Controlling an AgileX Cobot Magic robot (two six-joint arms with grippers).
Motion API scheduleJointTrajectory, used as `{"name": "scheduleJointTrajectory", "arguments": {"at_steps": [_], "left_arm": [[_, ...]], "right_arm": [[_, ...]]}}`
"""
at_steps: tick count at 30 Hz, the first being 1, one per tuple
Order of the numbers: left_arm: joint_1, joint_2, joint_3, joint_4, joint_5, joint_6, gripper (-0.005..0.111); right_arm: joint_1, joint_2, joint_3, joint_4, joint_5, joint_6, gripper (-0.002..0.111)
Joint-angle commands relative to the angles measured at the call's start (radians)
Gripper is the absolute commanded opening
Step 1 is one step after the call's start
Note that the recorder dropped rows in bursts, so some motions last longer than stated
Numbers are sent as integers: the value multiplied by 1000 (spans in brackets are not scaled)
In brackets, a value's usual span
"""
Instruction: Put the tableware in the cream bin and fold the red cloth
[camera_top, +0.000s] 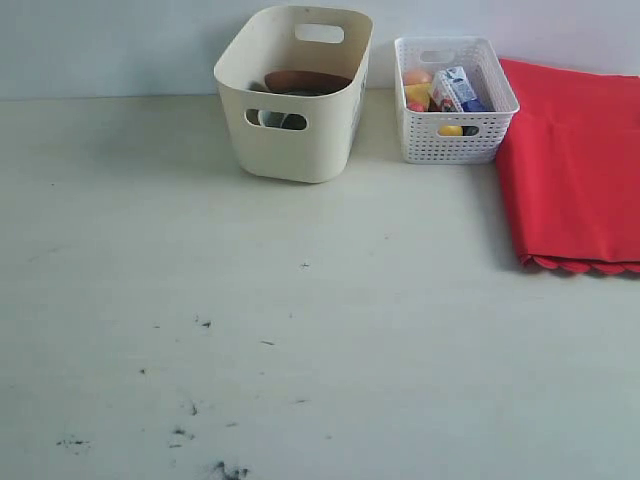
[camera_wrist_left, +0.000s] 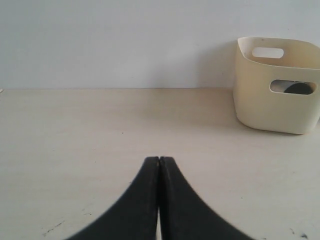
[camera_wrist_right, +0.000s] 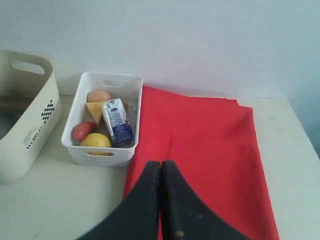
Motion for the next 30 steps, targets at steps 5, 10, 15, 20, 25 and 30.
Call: {"name": "scheduleJointTrajectory", "arguments": {"at_steps": [5, 10, 15, 20, 25, 30], "left_arm": [[2, -5, 0, 3, -3, -6, 1], [2, -5, 0, 3, -3, -6, 1], [2, -5, 0, 3, -3, -6, 1], [2, -5, 0, 3, -3, -6, 1], [2, -5, 0, 3, -3, -6, 1], [2, -5, 0, 3, -3, -6, 1]], "right_arm": [[2, -357, 372, -73, -275, 76, 0], [-48, -565, 553, -123, -272, 200, 0], [-169, -730, 717, -145, -324, 275, 0], [-251, -884, 885, -153, -515, 285, 0], [-266, -1031, 1042, -144, -627, 288, 0], [-266, -1104, 1129, -138, -642, 337, 0]]}}
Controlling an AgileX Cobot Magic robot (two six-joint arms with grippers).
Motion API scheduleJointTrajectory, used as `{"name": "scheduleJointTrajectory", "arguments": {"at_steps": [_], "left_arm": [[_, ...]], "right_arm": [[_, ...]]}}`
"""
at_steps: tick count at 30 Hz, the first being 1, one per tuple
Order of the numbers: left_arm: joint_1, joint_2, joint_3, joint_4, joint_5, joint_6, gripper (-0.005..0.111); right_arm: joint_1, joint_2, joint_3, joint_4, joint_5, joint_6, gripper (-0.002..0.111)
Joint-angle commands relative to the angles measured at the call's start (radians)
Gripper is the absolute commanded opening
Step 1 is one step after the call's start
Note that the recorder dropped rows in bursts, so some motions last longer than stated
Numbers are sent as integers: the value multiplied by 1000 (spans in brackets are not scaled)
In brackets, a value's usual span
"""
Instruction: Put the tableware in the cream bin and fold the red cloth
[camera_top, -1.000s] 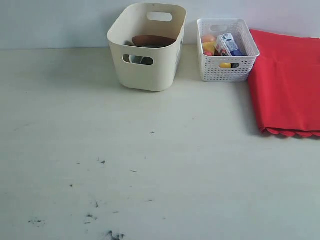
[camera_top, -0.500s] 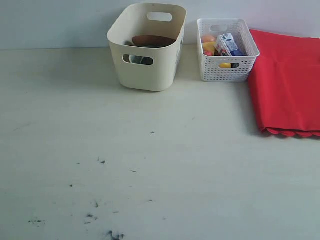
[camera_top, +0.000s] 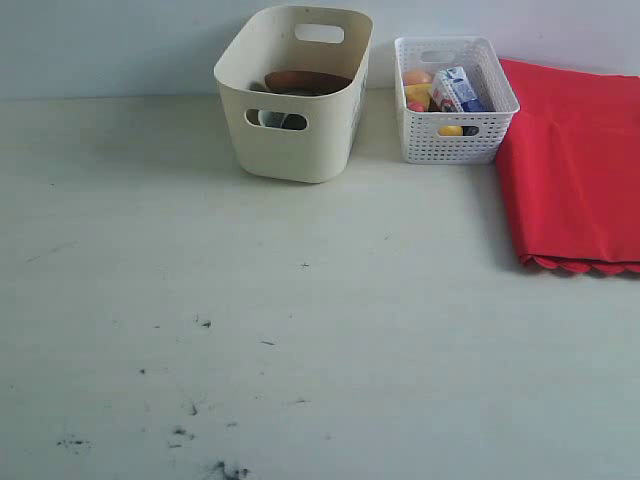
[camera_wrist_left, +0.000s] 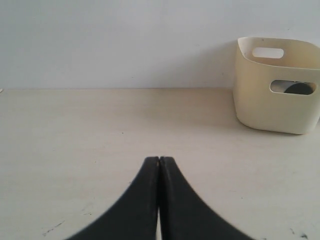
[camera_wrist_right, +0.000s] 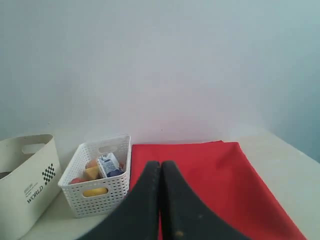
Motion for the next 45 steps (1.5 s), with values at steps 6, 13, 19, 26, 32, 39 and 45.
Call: {"name": "scheduleJointTrajectory", "arguments": {"at_steps": [6, 13, 19, 26, 32, 39, 45], "left_arm": [[2, -5, 0, 3, -3, 0, 1], [2, -5, 0, 3, -3, 0, 1], [2, -5, 0, 3, -3, 0, 1], [2, -5, 0, 3, -3, 0, 1], [2, -5, 0, 3, -3, 0, 1], [2, -5, 0, 3, -3, 0, 1], [2, -5, 0, 3, -3, 0, 1]], "right_arm": [[-6, -47, 112, 71, -32, 36, 0], [-6, -47, 175, 79, -82, 22, 0], [-6, -47, 200, 81, -98, 22, 0], [-6, -47, 200, 86, -86, 22, 0], [-6, -47, 200, 177, -30, 26, 0], [-6, -47, 200, 461, -47, -399, 0], [-6, -47, 200, 611, 13, -626, 0]]}}
